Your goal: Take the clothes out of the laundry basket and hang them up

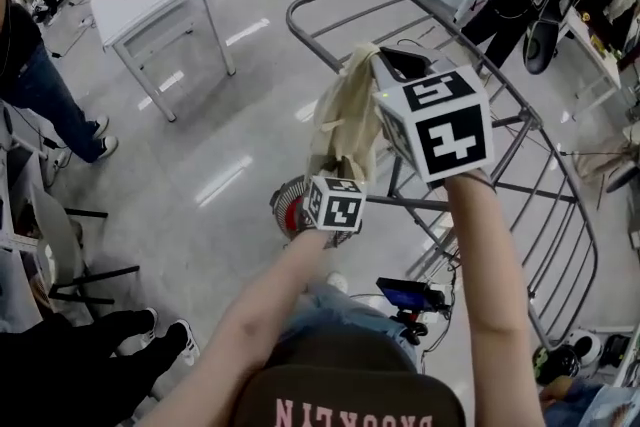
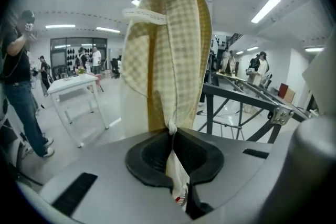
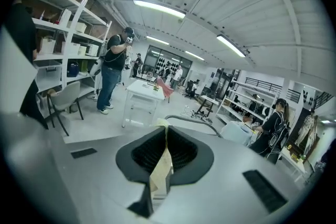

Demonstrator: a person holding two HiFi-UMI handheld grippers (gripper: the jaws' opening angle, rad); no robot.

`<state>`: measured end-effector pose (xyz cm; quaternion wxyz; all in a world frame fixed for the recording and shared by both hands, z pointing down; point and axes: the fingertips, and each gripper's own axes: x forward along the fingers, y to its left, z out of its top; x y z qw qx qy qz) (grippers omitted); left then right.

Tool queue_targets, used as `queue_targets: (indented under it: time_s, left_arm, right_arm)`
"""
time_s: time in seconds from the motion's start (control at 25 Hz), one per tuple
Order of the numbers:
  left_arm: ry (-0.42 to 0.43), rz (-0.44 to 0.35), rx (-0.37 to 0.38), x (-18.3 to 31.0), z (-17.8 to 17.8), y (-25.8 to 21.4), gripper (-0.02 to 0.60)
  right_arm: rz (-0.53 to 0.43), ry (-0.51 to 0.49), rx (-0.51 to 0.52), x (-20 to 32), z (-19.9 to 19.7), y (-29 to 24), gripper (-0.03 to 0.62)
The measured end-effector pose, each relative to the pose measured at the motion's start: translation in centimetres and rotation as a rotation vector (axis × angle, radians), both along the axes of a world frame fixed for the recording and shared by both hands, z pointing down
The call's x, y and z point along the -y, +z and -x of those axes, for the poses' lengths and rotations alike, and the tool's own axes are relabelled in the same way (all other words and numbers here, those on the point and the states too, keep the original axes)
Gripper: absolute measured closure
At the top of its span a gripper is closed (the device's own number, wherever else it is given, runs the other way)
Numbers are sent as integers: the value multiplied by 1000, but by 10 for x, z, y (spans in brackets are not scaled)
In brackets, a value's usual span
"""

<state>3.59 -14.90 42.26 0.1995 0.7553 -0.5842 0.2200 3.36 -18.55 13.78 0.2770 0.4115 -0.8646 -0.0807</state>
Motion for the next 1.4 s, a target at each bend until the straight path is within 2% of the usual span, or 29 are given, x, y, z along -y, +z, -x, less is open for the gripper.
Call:
queue_targets:
  time_s: [0.2,0.32,0.72,1.12,1.4]
  left_arm:
    - [103,-3,-82,-17,12,-9,569]
    - [137,-8,-92,-30,31,-23,569]
    - [206,-80,-9,-43,87,-91,569]
    - [136,-202,116,-39,108,-156,569]
    - [164,-244,181,-13,126,-180,569]
  right_arm:
    - [-9,-7,-12,12,-23,8,580]
    - [0,-16,-19,15,-31,11,580]
    - [35,-19,18,19,-80,21,580]
    - [4,-14,83,1,-120,20,580]
    - [-50,35,67,-5,-121,13,580]
